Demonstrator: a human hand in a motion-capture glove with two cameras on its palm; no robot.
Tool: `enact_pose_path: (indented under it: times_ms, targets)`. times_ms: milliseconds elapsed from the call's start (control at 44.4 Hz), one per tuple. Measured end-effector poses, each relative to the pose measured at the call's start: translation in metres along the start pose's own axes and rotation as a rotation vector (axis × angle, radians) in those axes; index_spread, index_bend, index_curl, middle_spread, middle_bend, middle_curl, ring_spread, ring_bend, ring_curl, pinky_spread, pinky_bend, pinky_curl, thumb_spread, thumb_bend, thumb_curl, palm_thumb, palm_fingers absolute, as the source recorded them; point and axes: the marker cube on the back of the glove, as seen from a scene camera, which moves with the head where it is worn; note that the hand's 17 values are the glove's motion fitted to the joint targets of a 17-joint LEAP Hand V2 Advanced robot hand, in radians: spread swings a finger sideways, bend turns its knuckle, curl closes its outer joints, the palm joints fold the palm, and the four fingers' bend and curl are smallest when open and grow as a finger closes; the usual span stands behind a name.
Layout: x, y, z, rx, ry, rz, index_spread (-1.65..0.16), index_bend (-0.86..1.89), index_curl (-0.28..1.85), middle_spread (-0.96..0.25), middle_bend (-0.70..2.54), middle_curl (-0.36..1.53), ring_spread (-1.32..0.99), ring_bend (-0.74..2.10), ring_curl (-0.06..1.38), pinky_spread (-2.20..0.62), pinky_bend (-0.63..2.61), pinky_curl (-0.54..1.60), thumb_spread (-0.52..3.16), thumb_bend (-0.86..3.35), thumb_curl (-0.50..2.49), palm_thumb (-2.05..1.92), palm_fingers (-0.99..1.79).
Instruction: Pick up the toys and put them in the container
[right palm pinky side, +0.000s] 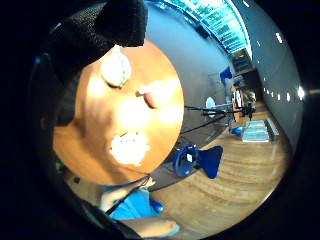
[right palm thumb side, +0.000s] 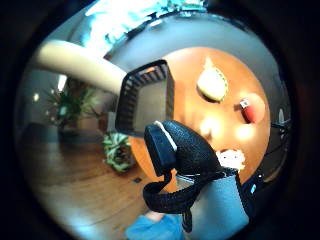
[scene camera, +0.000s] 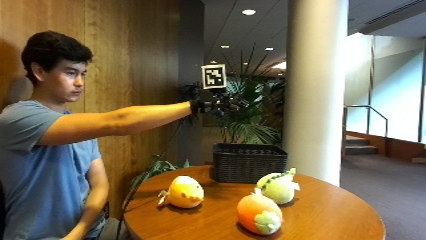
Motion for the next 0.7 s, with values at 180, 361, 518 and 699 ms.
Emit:
enact_pose_path:
  times_ms: [180,361,518,699]
  targets:
    - [0.013,0.012,-0.003,-0.067,0.06,-0.029,-0.21,0.09,0.05,0.02,0.15,0.06,0.0,0.25,0.06,0.02,0.87,0.26,0.82,-0.01,0.05,-0.01,0.04]
    - [0.031,0.032,-0.002,-0.097,0.086,-0.011,-0.24,0.1,0.08,0.02,0.16,0.1,0.03,0.29,0.1,0.03,1.07,0.33,1.01,-0.02,0.1,-0.02,-0.06]
    - [0.059,0.059,0.013,-0.151,0.071,-0.105,-0.26,0.1,0.1,0.02,0.17,0.14,0.04,0.31,0.12,0.04,1.14,0.35,1.08,-0.03,0.13,-0.03,-0.09]
    - [0.085,0.094,0.047,-0.231,0.106,-0.088,-0.26,0.1,0.12,0.03,0.13,0.16,0.05,0.34,0.15,0.04,1.23,0.38,1.12,-0.02,0.16,-0.02,-0.13]
